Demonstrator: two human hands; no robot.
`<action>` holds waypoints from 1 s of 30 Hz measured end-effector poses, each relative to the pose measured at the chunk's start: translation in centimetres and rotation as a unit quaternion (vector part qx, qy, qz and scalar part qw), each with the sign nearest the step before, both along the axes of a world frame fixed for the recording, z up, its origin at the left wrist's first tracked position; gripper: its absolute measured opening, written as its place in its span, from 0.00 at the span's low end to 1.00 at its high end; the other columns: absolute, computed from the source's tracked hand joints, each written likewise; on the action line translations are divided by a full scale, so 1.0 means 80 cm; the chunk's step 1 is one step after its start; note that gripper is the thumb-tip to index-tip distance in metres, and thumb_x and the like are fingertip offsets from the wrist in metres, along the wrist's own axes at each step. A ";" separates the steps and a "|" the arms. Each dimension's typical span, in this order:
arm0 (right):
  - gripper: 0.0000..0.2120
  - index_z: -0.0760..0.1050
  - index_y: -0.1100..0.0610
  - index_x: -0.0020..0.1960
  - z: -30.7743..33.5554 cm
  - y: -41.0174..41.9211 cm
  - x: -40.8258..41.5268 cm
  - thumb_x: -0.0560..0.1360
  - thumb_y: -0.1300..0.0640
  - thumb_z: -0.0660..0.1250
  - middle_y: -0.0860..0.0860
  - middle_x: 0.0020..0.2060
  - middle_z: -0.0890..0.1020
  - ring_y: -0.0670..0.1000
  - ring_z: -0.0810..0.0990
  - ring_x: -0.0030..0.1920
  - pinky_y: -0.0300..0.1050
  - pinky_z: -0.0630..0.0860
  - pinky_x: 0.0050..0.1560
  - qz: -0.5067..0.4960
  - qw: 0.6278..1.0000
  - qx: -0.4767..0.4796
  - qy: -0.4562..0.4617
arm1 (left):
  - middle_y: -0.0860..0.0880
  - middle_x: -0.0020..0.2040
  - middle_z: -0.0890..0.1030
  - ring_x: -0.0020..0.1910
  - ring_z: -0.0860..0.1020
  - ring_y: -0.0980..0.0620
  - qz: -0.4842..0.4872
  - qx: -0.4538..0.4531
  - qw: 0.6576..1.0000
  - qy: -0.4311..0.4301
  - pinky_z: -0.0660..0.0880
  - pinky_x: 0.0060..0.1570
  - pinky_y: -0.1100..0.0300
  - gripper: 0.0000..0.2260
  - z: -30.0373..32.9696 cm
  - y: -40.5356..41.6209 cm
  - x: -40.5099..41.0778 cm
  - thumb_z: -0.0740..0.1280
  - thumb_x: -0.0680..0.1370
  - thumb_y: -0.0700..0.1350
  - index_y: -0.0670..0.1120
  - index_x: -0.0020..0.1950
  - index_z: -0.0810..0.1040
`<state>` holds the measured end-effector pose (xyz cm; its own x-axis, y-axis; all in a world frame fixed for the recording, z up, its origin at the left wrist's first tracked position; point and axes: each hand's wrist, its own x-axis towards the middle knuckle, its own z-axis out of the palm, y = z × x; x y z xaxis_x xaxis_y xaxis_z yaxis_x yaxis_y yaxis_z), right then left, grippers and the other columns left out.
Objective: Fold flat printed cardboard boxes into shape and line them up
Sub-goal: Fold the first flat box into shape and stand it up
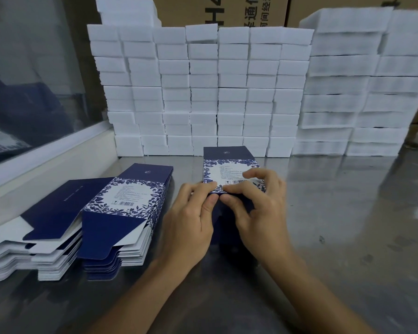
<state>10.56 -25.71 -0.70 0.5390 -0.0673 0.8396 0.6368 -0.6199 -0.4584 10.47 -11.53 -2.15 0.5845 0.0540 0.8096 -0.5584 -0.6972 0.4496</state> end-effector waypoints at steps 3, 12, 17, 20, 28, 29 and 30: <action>0.06 0.85 0.53 0.49 -0.002 0.000 0.002 0.74 0.54 0.72 0.51 0.53 0.76 0.56 0.75 0.56 0.52 0.74 0.56 0.005 1.000 0.008 -0.004 | 0.54 0.53 0.77 0.47 0.76 0.56 0.001 -0.001 1.000 0.009 0.76 0.42 0.56 0.15 0.002 0.001 -0.001 0.56 0.82 0.54 0.50 0.62 0.77; 0.06 0.83 0.57 0.51 -0.007 -0.016 0.010 0.75 0.61 0.74 0.50 0.57 0.74 0.54 0.77 0.59 0.31 0.70 0.57 0.032 0.998 0.037 0.047 | 0.51 0.52 0.78 0.45 0.78 0.53 0.009 0.000 1.000 0.016 0.76 0.40 0.56 0.18 0.005 0.004 -0.001 0.56 0.81 0.54 0.47 0.61 0.78; 0.09 0.81 0.53 0.56 -0.011 -0.021 0.014 0.76 0.58 0.72 0.50 0.65 0.72 0.39 0.73 0.62 0.24 0.67 0.58 0.058 0.995 0.048 0.070 | 0.52 0.55 0.76 0.49 0.77 0.54 0.006 -0.002 1.000 0.030 0.75 0.45 0.57 0.19 0.000 0.008 0.002 0.56 0.81 0.56 0.49 0.64 0.76; 0.10 0.77 0.46 0.58 -0.011 -0.028 0.015 0.79 0.57 0.68 0.47 0.59 0.79 0.42 0.79 0.57 0.38 0.77 0.53 0.114 0.975 0.116 0.151 | 0.54 0.58 0.74 0.51 0.74 0.57 0.005 -0.011 0.999 0.044 0.74 0.47 0.57 0.18 -0.006 0.012 0.006 0.58 0.80 0.56 0.51 0.67 0.73; 0.13 0.76 0.40 0.49 -0.005 -0.033 0.019 0.79 0.60 0.69 0.46 0.51 0.82 0.40 0.79 0.45 0.31 0.73 0.40 0.123 0.969 0.152 0.150 | 0.62 0.62 0.70 0.55 0.70 0.66 -0.005 -0.021 0.998 0.065 0.68 0.52 0.69 0.24 -0.013 0.015 0.009 0.66 0.77 0.57 0.57 0.71 0.63; 0.12 0.76 0.40 0.50 -0.006 -0.033 0.019 0.79 0.59 0.69 0.44 0.52 0.82 0.40 0.79 0.45 0.31 0.73 0.40 0.125 0.968 0.154 0.152 | 0.61 0.64 0.70 0.56 0.72 0.64 -0.009 -0.039 0.995 0.087 0.71 0.54 0.66 0.28 -0.015 0.015 0.009 0.68 0.76 0.57 0.58 0.72 0.60; 0.12 0.76 0.39 0.51 -0.007 -0.033 0.019 0.79 0.58 0.69 0.43 0.53 0.82 0.41 0.80 0.48 0.31 0.74 0.40 0.131 0.966 0.157 0.156 | 0.59 0.67 0.71 0.57 0.74 0.61 -0.012 -0.057 0.992 0.113 0.75 0.54 0.60 0.32 -0.017 0.016 0.010 0.70 0.75 0.57 0.59 0.73 0.57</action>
